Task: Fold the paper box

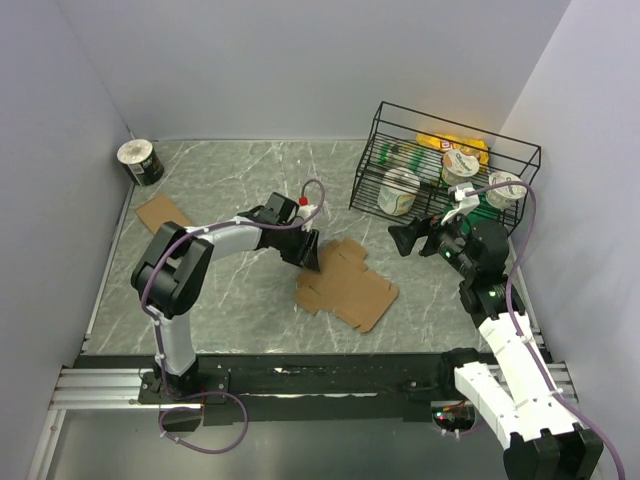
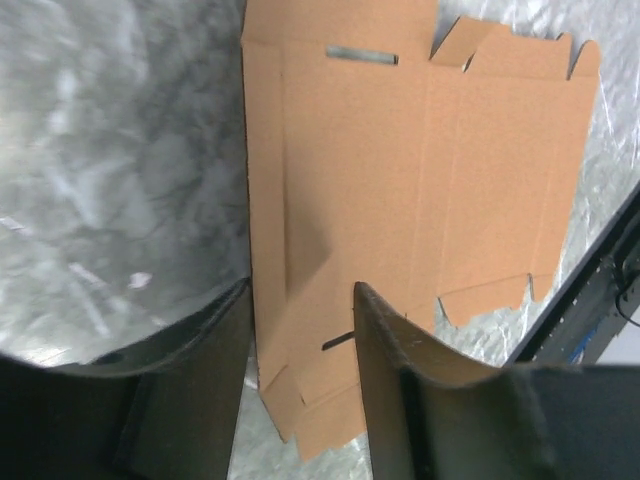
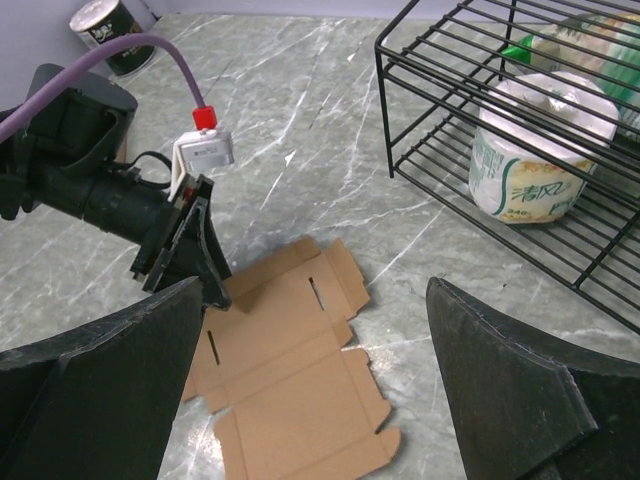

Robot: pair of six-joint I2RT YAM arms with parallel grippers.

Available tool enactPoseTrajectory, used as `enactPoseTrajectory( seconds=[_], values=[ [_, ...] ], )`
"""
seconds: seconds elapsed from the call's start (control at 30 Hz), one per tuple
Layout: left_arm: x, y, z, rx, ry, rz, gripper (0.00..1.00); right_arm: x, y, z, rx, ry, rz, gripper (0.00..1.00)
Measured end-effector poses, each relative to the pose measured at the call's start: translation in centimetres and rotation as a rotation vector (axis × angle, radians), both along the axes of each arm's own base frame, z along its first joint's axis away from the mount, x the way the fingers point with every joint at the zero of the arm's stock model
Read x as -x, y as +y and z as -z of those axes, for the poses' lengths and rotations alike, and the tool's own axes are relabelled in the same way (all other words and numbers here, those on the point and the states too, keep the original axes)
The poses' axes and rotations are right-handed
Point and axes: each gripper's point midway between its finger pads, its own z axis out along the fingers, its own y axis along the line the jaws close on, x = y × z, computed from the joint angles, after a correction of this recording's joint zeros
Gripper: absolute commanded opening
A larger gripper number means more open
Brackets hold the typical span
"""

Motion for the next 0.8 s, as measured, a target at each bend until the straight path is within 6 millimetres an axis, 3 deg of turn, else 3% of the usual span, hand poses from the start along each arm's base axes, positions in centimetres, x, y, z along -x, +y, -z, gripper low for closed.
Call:
enactPoseTrajectory(
  seconds=[0.13,0.33,0.43,0.57,0.8],
  values=[
    [0.8,-0.5,0.9,-0.005,0.024,0.025,0.2,0.1,0.0,0.0,0.0,0.003,0.0,0.98],
    [1.0,-0.6,1.2,-0.012,0.023,0.039,0.01,0.3,0.0,0.5,0.002,0.012,0.0,0.98],
    [1.0,-0.4,0.7,-0.013,-0.01,0.065,0.01,0.5,0.1,0.8,0.001,0.02,-0.013,0.98],
    [1.2,-0.1,-2.3,0.009,-0.114,0.135,0.01,1.0,0.8,0.7,0.004,0.013,-0.061,0.99],
    [3.7,0.8,-11.6,0.116,-0.381,0.318,0.01,2.9,3.9,0.3,0.006,-0.021,-0.303,0.98]
  ],
)
